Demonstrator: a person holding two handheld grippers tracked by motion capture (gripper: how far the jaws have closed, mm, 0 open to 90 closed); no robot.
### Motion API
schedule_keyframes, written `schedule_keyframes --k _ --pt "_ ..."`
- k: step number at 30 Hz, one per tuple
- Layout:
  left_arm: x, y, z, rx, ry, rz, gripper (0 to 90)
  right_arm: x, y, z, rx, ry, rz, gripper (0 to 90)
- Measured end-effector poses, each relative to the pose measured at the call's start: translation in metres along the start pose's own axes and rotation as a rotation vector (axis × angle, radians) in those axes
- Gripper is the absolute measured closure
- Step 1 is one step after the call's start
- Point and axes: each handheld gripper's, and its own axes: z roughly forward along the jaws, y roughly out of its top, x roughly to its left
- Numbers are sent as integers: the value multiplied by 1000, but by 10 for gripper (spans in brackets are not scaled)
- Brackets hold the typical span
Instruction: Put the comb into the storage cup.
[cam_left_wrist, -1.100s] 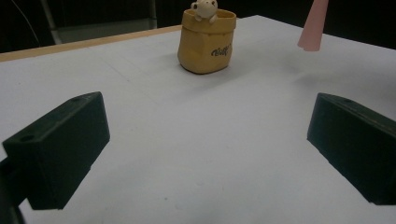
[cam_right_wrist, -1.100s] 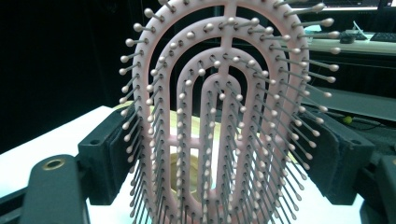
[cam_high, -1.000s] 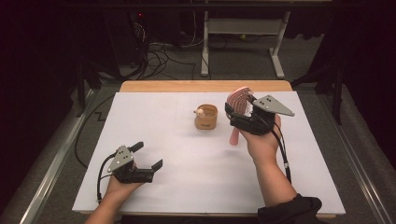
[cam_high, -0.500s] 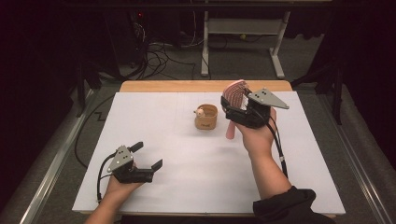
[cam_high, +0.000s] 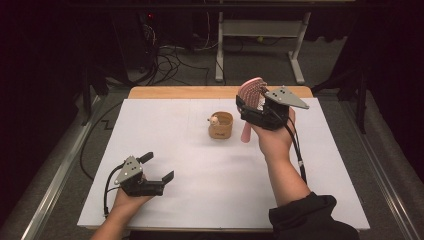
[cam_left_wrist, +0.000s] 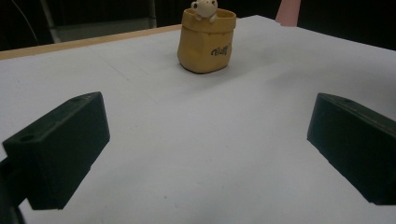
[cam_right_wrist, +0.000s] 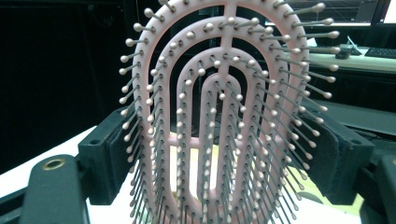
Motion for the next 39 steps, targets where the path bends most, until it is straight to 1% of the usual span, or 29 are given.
schedule_keyframes --k 10,20,27,32,39 --pt "0 0 0 0 0 -2 0 2 12 6 -22 0 -1 204" --pt "0 -1 0 3 1 1 0 6 14 21 -41 -2 9 204" --pt "0 -1 1 3 3 3 0 7 20 28 -58 0 9 204" --pt "1 -1 1 3 3 1 0 9 21 33 -57 -1 3 204" --pt "1 -1 1 4 2 2 0 11 21 41 -61 1 9 203"
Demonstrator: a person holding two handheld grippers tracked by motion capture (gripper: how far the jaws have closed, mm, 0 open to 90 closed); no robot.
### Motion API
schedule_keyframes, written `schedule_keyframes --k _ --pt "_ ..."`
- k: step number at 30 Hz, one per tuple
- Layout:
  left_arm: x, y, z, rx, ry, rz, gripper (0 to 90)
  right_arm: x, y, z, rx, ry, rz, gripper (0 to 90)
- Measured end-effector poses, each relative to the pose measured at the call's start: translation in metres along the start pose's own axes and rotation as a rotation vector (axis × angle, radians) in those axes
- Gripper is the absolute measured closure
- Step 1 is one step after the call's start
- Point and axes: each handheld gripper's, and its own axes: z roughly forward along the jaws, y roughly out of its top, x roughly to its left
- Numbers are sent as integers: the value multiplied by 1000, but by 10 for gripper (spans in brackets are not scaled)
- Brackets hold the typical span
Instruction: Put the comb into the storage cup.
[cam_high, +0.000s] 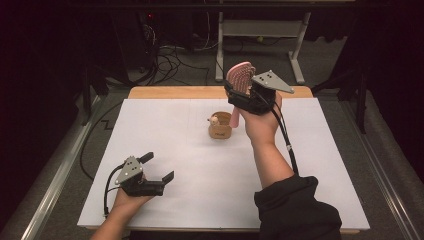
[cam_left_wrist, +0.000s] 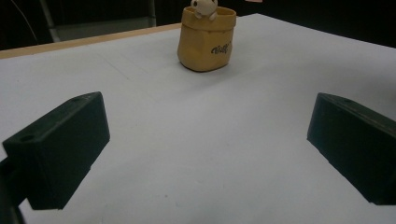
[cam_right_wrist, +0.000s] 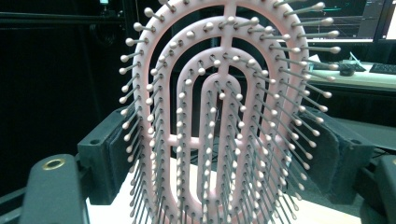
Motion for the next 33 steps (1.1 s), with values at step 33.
schedule_keyframes --k 33 --pt "1 -1 -1 -9 -14 -9 0 4 -2 33 5 -19 16 203"
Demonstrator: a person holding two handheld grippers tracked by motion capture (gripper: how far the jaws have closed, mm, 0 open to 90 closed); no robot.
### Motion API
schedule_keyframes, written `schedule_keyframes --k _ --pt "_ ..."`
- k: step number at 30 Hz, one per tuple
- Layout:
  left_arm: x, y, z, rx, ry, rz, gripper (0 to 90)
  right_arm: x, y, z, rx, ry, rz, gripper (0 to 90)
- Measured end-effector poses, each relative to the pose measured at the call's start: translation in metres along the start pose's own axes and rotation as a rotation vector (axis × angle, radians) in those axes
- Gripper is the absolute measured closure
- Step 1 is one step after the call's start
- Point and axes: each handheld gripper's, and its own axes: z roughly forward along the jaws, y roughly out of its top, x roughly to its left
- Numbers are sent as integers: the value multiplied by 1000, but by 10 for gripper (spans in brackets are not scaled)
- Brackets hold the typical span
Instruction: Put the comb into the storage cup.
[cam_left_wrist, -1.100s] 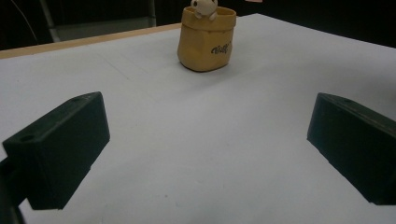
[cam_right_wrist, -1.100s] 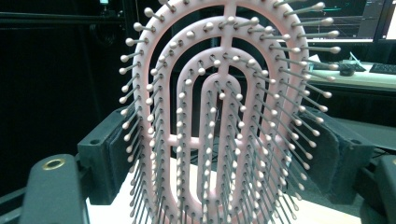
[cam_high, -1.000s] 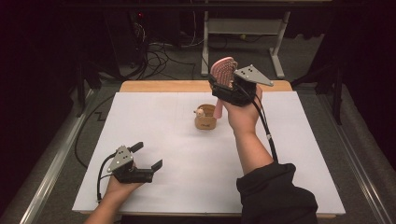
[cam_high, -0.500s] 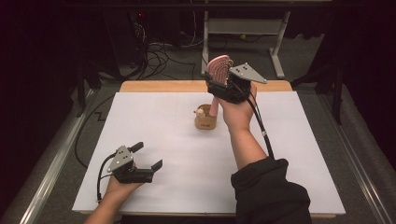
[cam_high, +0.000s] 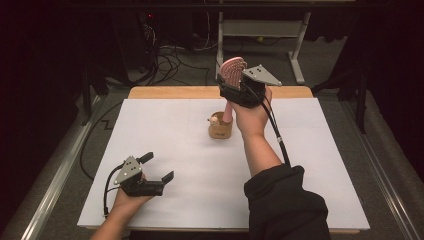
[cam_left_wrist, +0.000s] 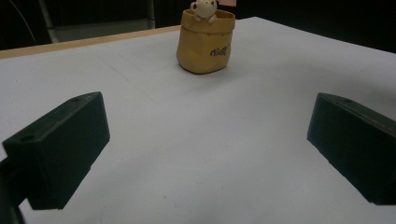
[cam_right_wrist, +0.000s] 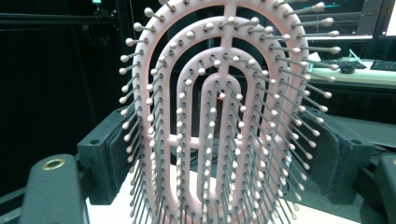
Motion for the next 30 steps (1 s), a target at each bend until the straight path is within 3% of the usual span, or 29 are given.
schedule_keyframes --k 11,30 --pt "0 -1 0 -19 6 -1 0 -5 -5 7 9 -10 10 203" --pt "0 -1 0 -8 10 4 0 1 -18 18 49 3 5 203"
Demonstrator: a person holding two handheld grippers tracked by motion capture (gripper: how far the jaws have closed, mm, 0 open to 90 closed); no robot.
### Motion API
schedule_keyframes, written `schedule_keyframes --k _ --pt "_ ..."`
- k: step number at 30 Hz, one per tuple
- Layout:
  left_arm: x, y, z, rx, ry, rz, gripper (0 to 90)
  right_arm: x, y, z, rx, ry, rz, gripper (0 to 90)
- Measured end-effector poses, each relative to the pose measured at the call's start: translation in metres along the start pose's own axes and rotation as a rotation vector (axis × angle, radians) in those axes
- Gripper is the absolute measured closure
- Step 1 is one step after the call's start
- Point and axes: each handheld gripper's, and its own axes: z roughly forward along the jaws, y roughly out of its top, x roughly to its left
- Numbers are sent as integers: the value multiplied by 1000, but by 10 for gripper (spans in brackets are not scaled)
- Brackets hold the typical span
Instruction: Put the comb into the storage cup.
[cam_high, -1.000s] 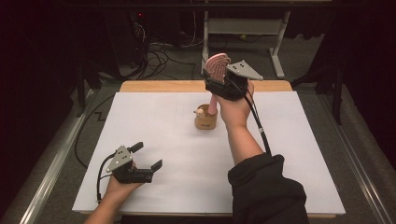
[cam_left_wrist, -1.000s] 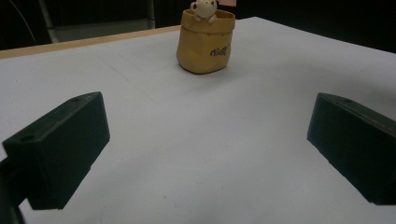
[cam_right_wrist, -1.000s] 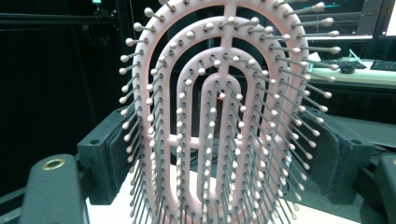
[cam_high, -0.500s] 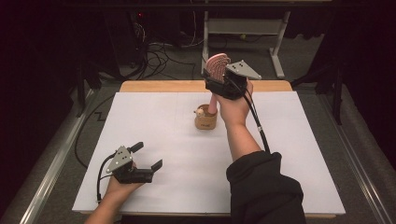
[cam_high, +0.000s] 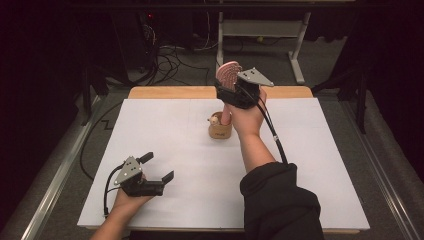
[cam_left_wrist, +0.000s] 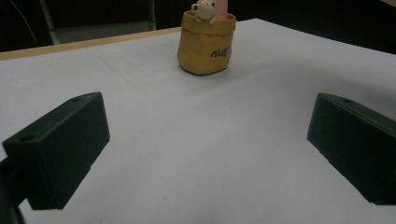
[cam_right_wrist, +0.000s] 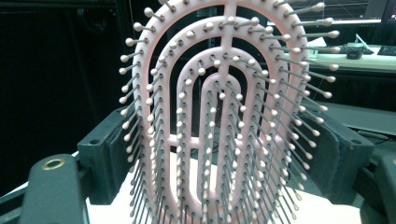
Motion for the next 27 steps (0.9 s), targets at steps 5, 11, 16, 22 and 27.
schedule_keyframes --k 5,11,16,22,27 --pt "0 0 0 2 -1 1 0 2 -4 2 20 -2 -12 203" --pt "0 0 0 4 -2 2 0 4 -9 4 31 4 -14 203" --pt "0 0 0 5 -2 2 0 4 -15 4 38 5 -7 203" --pt "-1 0 1 9 -3 7 0 2 -20 3 43 3 1 203" --pt "0 -1 1 11 -4 2 0 2 -21 3 42 2 0 203"
